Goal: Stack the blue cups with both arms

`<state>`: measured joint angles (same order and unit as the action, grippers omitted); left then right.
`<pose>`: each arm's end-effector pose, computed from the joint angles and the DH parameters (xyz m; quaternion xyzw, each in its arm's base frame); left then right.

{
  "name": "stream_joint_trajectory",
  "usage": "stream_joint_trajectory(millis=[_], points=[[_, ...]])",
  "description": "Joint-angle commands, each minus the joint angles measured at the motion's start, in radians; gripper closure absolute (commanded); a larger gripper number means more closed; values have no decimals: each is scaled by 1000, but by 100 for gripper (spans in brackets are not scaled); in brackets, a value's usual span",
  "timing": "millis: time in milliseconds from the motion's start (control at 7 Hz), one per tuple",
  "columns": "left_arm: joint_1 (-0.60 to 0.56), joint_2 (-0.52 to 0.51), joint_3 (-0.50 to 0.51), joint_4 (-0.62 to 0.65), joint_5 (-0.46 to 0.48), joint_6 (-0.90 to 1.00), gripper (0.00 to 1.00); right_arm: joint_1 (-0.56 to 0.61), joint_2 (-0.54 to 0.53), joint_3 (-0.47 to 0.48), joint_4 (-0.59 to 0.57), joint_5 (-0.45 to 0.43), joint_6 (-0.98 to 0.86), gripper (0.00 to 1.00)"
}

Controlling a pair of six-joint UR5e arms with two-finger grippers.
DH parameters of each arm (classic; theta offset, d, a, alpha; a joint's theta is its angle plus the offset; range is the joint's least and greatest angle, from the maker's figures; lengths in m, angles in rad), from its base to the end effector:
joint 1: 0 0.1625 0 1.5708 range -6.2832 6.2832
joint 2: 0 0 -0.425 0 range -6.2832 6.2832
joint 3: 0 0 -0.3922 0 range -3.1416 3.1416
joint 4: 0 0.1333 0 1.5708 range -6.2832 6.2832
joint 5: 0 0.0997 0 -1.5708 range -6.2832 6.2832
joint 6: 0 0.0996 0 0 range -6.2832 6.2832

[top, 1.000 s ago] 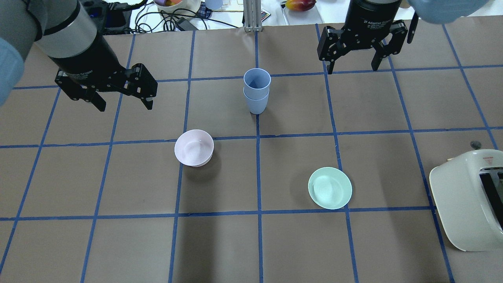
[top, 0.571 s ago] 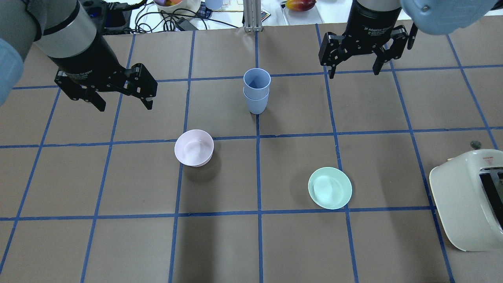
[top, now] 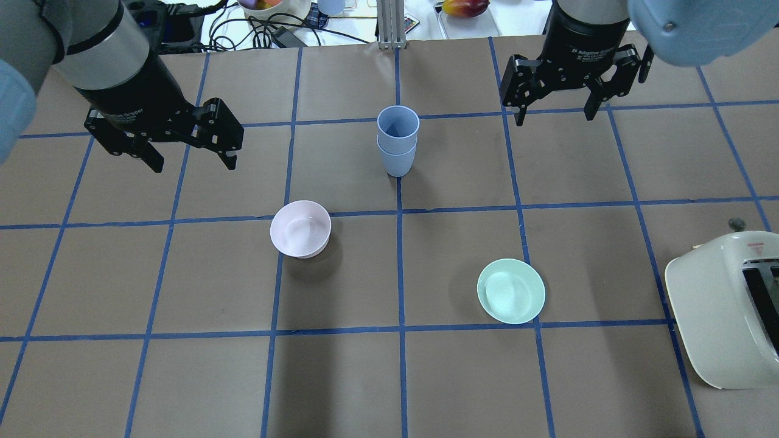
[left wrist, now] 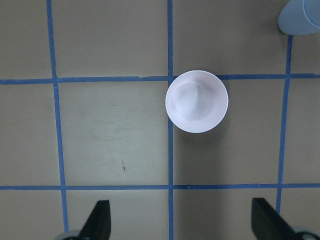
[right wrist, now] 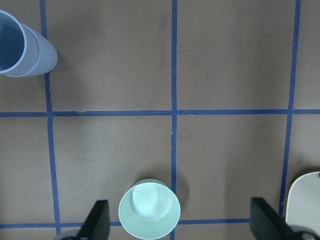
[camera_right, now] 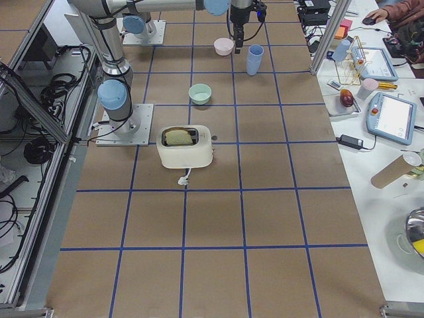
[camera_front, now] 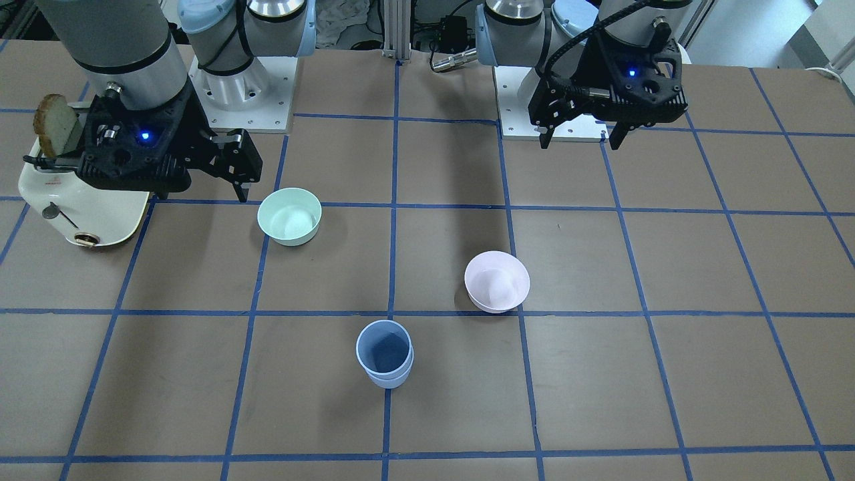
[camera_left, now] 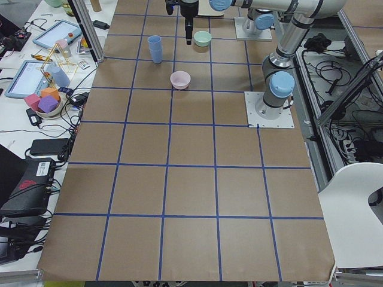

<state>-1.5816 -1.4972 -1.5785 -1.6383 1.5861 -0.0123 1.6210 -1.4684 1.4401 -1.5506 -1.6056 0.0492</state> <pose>-0.1367 -0.4582 0.5124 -0.0007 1.0000 0.0007 0.0077 0.1566 -0.5288 0.4976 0.0004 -0.9998 0.0049 0.0172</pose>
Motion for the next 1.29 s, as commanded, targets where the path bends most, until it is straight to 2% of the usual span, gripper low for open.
stream_joint_trajectory(millis=[0, 571, 1143], points=[[0, 0, 0, 0, 0, 0, 0, -12, -48, 0, 114, -4, -3, 0], [0, -12, 0, 9, -3, -2, 0, -21, -62, -3, 152, 16, -19, 0], [0, -12, 2, 11, -3, -2, 0, -20, -62, 0, 142, 16, -19, 0]])
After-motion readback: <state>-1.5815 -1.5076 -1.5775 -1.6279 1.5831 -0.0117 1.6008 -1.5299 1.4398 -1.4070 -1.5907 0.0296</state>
